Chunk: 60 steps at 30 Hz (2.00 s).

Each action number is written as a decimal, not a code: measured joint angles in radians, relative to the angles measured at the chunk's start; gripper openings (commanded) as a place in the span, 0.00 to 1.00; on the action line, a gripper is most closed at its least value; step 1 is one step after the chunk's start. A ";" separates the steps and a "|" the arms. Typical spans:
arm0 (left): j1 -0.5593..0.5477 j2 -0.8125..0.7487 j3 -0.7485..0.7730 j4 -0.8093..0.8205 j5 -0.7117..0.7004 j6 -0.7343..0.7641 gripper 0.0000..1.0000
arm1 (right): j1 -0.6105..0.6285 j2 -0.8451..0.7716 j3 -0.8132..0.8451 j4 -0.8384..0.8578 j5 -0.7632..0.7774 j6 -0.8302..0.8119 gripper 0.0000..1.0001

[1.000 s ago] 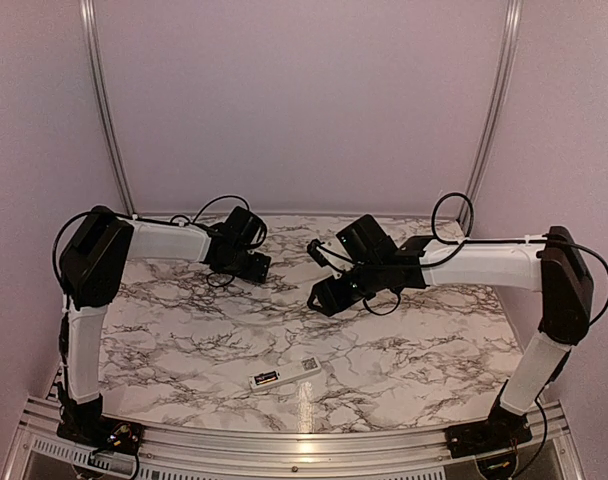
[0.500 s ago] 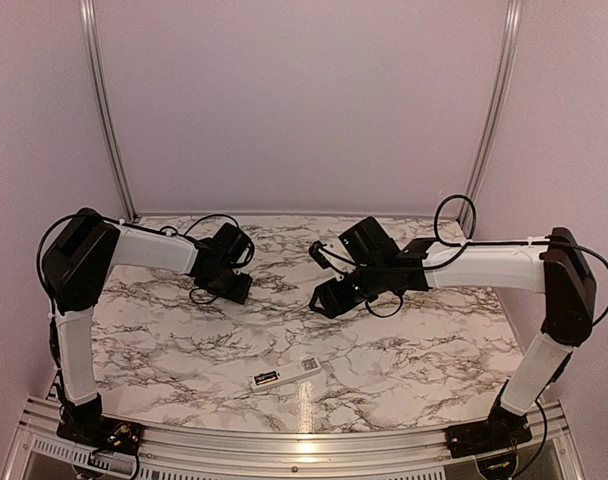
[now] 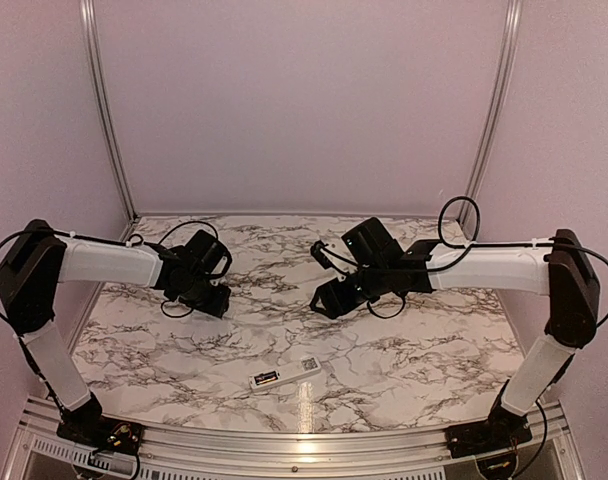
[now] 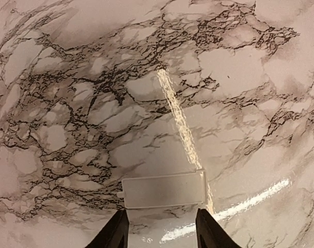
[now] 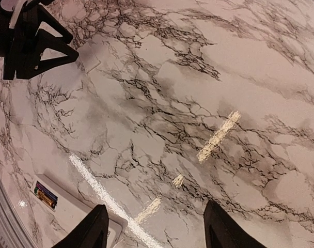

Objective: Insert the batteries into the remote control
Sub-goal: Move the battery cover to the center of the board, then pick up the battery cover from the center of the board.

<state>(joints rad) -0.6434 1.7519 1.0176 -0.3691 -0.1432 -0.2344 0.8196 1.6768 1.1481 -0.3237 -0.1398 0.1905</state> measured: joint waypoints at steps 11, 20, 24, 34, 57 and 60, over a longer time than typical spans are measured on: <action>0.022 0.027 0.119 -0.018 -0.023 -0.028 0.38 | 0.000 0.000 -0.001 0.011 -0.018 0.000 0.62; -0.045 0.028 0.091 -0.021 -0.075 -0.086 0.31 | 0.000 0.000 -0.016 0.018 -0.020 -0.001 0.61; -0.030 0.030 0.089 -0.022 -0.097 -0.101 0.27 | 0.000 0.000 -0.023 0.025 -0.021 -0.001 0.61; -0.061 0.065 0.089 -0.021 -0.073 -0.095 0.18 | 0.000 0.000 -0.031 0.029 -0.027 -0.001 0.61; -0.110 0.180 0.167 -0.051 -0.109 -0.068 0.00 | 0.000 0.000 -0.031 0.032 -0.027 -0.001 0.61; -0.118 0.183 0.171 -0.056 -0.118 -0.068 0.00 | 0.000 0.000 -0.031 0.032 -0.027 -0.002 0.61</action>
<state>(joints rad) -0.7616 1.9350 1.1885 -0.4252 -0.2615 -0.3023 0.8192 1.6768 1.1172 -0.2920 -0.1669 0.1886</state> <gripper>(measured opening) 0.007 0.610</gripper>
